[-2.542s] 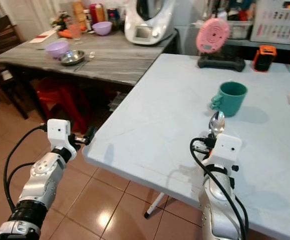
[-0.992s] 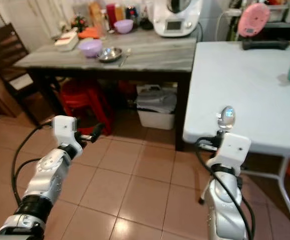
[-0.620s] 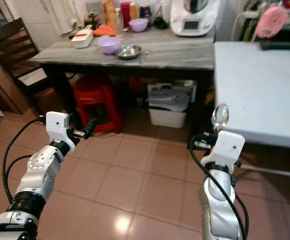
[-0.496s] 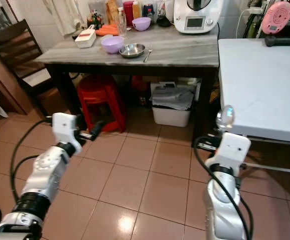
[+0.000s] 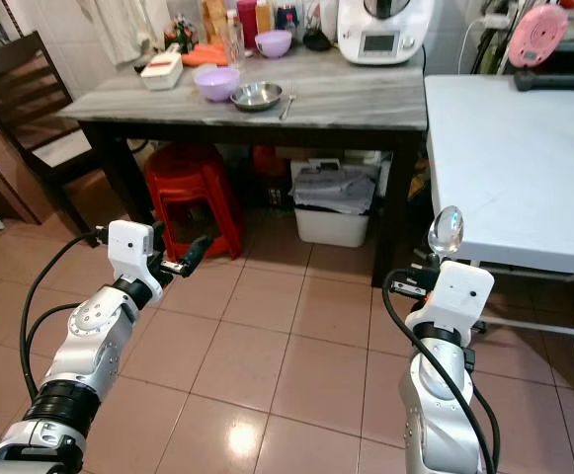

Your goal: Setting the table

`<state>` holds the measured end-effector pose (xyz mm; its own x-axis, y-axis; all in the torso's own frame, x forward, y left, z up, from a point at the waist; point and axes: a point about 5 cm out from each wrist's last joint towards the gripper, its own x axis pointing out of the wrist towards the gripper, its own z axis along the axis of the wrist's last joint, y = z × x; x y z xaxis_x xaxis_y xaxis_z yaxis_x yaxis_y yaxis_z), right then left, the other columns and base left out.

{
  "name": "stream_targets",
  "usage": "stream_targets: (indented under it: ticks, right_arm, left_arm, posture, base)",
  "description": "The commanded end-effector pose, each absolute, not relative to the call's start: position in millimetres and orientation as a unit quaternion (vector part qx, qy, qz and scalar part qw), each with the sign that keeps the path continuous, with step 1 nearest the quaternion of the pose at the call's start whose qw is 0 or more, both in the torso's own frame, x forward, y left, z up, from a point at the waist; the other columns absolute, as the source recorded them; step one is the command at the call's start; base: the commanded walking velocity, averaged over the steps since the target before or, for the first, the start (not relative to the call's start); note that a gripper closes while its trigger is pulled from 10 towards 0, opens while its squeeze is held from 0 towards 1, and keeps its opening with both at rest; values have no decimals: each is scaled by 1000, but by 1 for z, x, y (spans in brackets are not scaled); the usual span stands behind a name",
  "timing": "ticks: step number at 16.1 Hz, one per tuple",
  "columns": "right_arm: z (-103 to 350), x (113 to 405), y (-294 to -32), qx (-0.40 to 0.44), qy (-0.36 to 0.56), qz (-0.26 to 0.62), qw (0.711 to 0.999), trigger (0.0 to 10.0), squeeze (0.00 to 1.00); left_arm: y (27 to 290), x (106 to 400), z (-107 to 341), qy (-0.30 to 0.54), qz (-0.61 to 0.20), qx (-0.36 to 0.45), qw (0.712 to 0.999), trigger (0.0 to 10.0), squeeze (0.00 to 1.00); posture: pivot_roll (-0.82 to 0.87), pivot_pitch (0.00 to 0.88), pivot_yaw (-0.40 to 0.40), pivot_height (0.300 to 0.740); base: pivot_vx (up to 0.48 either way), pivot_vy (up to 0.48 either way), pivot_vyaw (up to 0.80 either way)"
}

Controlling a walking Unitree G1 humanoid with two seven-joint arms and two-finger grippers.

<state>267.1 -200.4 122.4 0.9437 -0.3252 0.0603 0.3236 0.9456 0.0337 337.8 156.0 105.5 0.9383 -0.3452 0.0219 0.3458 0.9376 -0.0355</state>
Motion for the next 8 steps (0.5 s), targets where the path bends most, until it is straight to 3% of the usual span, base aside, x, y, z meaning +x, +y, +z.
stream_targets:
  ticks: [1,8]
  right_arm:
    - [128,270,-198,15,-45,-158,986,10000,0]
    - [128,270,-197,15,-44,-156,987,10000,0]
  left_arm:
    - [164,338,107,-8,-162,-5,987,10000,0]
    - [164,338,111,-24,-158,-3,987,10000,0]
  posture:
    - [-61,0,95,740]
    - [-62,0,95,740]
  base:
    - [0,0,0]
    - [0,0,0]
